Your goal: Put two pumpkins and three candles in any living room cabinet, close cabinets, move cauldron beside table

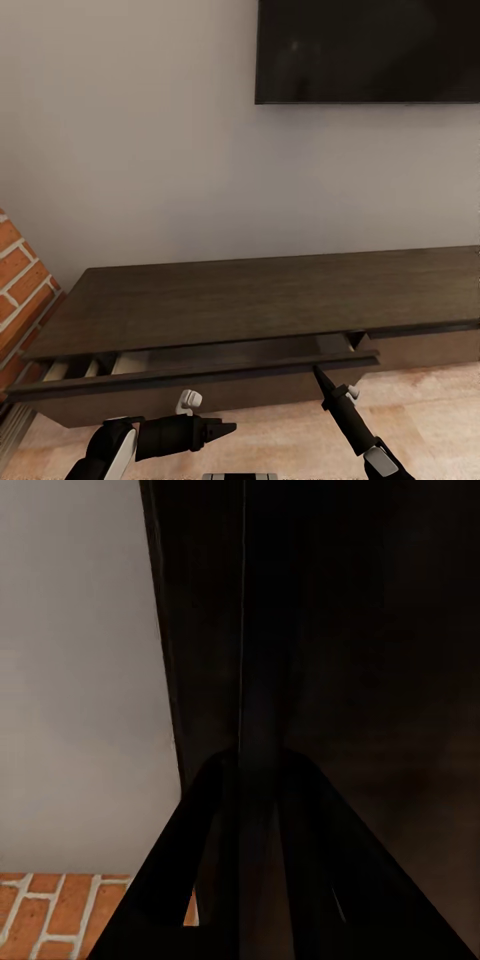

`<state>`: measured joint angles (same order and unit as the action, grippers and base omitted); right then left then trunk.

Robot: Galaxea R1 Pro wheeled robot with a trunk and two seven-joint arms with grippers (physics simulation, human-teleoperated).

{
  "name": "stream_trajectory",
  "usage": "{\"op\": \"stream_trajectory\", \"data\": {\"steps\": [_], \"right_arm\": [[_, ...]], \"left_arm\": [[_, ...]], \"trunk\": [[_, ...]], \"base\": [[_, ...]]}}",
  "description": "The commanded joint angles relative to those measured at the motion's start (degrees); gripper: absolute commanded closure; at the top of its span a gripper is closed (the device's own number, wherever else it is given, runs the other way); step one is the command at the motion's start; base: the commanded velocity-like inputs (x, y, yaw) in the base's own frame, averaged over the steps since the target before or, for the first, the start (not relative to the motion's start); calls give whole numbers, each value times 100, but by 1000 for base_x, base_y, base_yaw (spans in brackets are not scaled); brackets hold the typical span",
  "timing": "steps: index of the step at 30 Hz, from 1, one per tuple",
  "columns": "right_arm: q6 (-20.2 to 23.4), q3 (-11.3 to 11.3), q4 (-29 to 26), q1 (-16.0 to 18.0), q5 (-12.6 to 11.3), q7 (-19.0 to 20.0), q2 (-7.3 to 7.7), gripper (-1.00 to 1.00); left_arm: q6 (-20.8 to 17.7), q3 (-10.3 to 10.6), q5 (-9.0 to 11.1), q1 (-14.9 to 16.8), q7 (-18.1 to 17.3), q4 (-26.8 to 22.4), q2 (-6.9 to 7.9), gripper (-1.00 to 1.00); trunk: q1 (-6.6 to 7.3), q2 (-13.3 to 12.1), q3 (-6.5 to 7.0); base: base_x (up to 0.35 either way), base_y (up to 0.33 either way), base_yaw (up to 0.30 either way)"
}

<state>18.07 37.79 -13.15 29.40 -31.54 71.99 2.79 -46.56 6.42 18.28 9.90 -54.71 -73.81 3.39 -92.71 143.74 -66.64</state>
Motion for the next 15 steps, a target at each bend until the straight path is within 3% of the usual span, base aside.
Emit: {"op": "stream_trajectory", "data": {"steps": [1,15], "right_arm": [[109,-150,5,4,-83,97,-1,100],[111,-149,5,4,-80,96,3,100]], "left_arm": [[-31,8,27,3,4,0,4,-100],[23,8,34,3,4,-2,4,-100]], "trunk": [[3,2,-3],[3,2,-3]], "base": [[-95,0,0],[-94,0,0]]}}
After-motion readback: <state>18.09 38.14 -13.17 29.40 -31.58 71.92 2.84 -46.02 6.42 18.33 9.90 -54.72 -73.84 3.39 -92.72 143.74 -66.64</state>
